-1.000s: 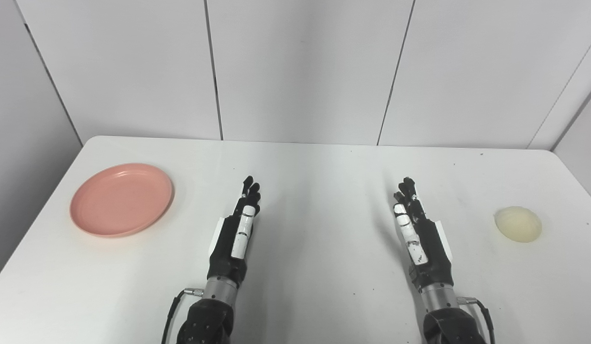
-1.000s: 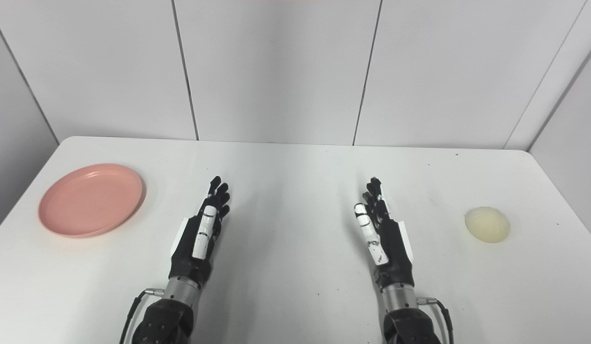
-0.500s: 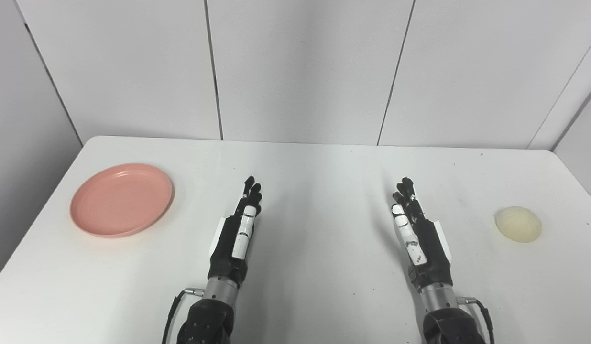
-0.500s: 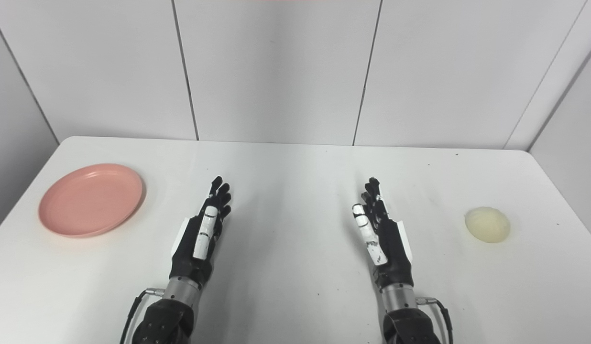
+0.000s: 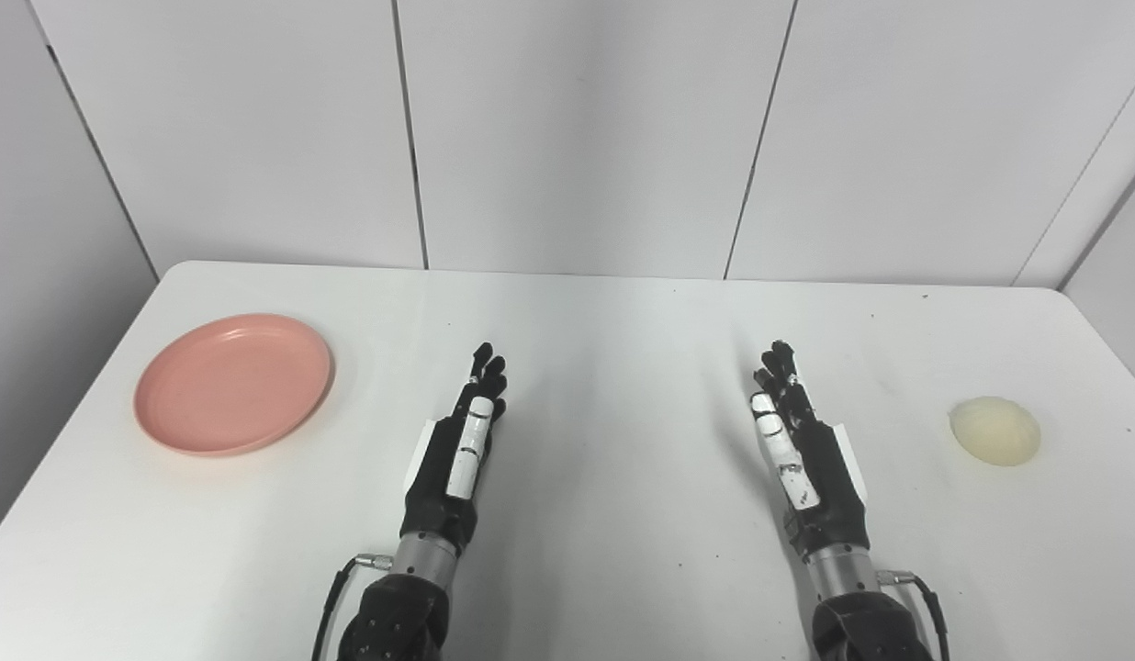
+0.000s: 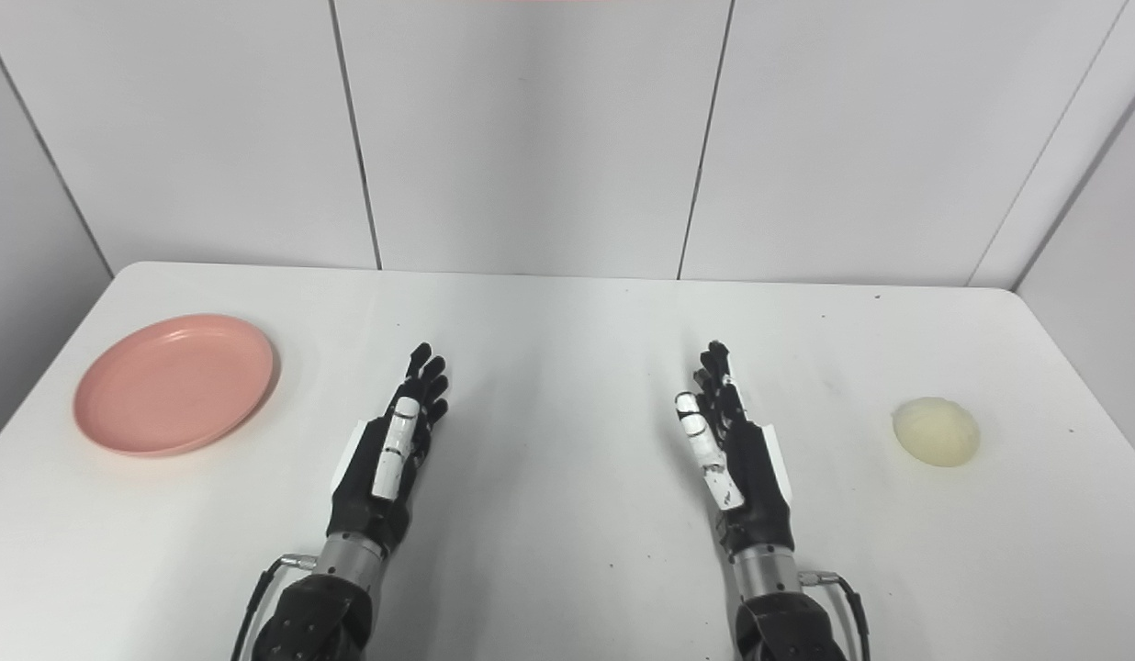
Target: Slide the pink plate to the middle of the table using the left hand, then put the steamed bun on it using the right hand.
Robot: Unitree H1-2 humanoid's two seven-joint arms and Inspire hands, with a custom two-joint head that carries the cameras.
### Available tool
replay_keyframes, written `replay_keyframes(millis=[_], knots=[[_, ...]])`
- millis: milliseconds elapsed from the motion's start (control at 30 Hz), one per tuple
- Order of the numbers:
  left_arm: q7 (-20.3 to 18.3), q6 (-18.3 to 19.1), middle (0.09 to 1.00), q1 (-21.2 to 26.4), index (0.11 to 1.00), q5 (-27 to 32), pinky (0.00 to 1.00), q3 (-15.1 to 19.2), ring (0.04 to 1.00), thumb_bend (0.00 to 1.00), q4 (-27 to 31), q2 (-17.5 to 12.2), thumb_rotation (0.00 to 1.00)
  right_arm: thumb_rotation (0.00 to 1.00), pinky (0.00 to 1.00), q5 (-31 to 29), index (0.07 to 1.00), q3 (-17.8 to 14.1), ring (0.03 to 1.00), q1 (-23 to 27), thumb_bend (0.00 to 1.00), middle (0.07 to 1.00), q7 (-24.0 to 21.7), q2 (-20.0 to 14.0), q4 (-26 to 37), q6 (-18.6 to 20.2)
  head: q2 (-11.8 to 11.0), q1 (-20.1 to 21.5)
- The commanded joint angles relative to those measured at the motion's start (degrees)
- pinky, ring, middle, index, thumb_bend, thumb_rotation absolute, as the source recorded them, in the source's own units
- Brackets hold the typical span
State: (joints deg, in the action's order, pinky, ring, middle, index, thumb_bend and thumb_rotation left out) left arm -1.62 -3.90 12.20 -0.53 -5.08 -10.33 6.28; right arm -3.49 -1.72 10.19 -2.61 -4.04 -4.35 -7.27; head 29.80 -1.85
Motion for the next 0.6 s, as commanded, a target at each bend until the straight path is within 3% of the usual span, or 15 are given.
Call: replay_keyframes(millis=[0,467,567], knots=[[0.1,-1.9,1.000,-1.3,1.000,-0.3,1.00,0.2,1.000,0.62,-0.9,-0.7,1.00,0.79,1.00,-0.4,1.000,0.2,0.990,-0.5,0.62,0.993,-0.4,0.4,-0.3,-1.0,0.1,0.0],[-0.3,-0.4,1.000,-1.4,1.000,0.1,1.00,0.2,1.000,0.64,-0.1,-0.7,1.00,0.79,1.00,-0.3,1.000,0.1,0.983,-0.4,0.59,0.985,-0.3,0.5,-0.7,-1.4,0.1,0.0],[-0.3,-1.5,1.000,-1.3,1.000,-0.1,1.00,0.1,1.000,0.61,-0.6,-0.9,1.00,0.79,1.00,-0.3,1.000,0.1,0.987,-0.4,0.59,0.988,-0.3,0.5,-0.7,-1.5,0.1,0.1]])
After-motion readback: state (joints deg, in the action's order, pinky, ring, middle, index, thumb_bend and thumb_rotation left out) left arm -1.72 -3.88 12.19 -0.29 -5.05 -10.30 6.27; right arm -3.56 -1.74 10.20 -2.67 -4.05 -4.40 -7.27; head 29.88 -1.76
